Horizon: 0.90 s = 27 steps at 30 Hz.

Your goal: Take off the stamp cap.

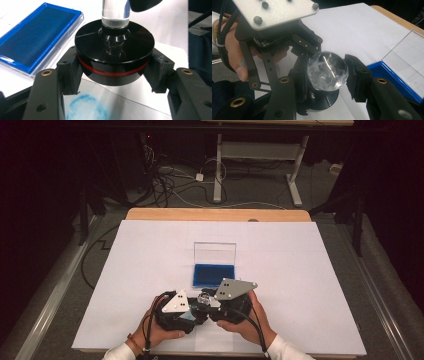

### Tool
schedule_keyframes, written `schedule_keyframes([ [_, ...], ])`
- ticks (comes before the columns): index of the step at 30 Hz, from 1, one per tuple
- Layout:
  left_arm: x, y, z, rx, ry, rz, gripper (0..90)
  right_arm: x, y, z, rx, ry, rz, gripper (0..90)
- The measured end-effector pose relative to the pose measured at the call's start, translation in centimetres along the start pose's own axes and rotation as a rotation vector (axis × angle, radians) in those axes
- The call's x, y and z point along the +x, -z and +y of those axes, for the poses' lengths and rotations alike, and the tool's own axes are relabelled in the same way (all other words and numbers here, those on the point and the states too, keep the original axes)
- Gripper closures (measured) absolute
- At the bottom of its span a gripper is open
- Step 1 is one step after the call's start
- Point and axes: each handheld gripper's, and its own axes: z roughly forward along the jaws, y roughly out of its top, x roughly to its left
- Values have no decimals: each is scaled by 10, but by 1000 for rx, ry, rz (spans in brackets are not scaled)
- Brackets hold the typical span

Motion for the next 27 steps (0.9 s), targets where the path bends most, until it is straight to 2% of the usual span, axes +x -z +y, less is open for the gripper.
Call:
schedule_keyframes([
  [16,2,1,-2,-6,0,-28,368,4,1,-2,-15,11,-13,575],
  [20,1,4,-1,-7,-27,-9,369,3,3,-2,-20,-8,-4,575],
  [21,-1,6,0,3,-54,12,369,1,4,-2,-14,-11,2,575],
  [23,-3,6,1,12,-75,29,369,2,5,-2,-18,-12,4,575],
  [27,-4,6,1,25,-88,33,369,3,4,-2,-13,-12,10,575],
])
